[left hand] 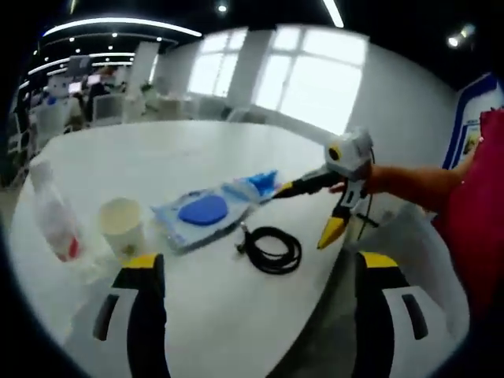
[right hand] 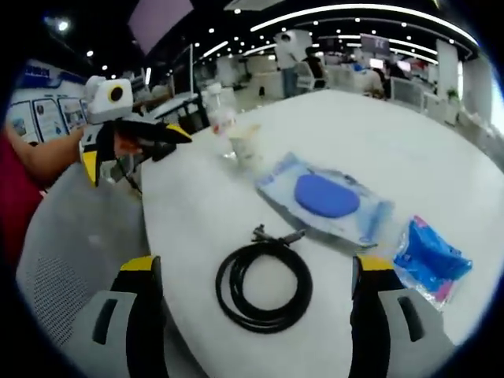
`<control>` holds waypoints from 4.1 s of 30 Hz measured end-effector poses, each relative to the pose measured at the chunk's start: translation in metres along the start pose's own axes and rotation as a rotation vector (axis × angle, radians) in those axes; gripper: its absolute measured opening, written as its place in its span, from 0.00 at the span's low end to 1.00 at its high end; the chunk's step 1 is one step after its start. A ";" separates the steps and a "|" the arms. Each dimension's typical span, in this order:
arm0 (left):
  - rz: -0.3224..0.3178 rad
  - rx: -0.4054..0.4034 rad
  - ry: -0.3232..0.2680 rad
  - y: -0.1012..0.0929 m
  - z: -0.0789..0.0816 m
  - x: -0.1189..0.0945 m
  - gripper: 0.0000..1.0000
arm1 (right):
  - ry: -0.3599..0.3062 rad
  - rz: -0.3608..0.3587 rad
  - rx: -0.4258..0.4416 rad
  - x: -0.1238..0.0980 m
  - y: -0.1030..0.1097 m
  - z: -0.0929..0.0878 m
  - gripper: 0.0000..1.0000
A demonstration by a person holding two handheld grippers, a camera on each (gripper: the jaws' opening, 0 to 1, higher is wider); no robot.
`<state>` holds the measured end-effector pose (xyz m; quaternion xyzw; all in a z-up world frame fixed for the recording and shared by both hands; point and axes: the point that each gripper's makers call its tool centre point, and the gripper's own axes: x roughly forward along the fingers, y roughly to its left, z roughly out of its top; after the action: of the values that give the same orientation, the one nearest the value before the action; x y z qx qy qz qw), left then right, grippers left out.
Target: Arrange the tabletop items into an orderly group along one side of the table until the central work area is clear of visible clutter.
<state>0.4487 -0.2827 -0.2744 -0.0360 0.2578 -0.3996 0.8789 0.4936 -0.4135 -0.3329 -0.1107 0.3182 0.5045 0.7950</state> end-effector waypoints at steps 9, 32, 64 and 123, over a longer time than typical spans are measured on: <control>-0.041 0.005 0.069 -0.010 -0.007 0.020 0.94 | 0.024 -0.031 0.016 0.005 -0.014 -0.008 0.91; -0.094 -0.069 0.299 -0.018 -0.056 0.098 0.63 | 0.108 -0.058 0.026 0.018 -0.028 -0.029 0.60; 0.115 -0.108 0.308 0.000 -0.071 0.129 0.30 | 0.190 -0.129 -0.001 0.032 -0.039 -0.044 0.30; 0.125 0.080 0.275 -0.021 -0.022 0.162 0.04 | 0.122 -0.234 0.224 -0.036 -0.061 -0.044 0.06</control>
<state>0.5124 -0.4103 -0.3566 0.0703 0.3614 -0.3551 0.8593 0.5187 -0.4900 -0.3528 -0.0882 0.4048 0.3623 0.8349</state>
